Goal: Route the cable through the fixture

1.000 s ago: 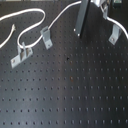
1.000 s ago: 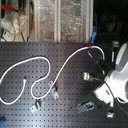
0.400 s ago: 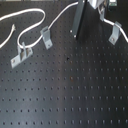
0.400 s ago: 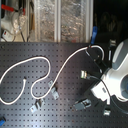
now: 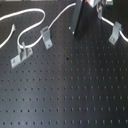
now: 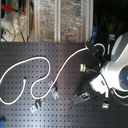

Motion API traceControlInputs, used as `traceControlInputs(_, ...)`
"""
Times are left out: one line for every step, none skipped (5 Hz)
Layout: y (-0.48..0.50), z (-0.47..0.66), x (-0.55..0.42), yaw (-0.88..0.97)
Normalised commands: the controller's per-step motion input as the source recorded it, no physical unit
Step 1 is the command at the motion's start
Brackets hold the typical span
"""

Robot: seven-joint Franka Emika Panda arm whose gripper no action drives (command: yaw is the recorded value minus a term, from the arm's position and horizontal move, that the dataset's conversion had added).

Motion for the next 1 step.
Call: traceControlInputs(0.184, -0.18, -0.070, 0.00)
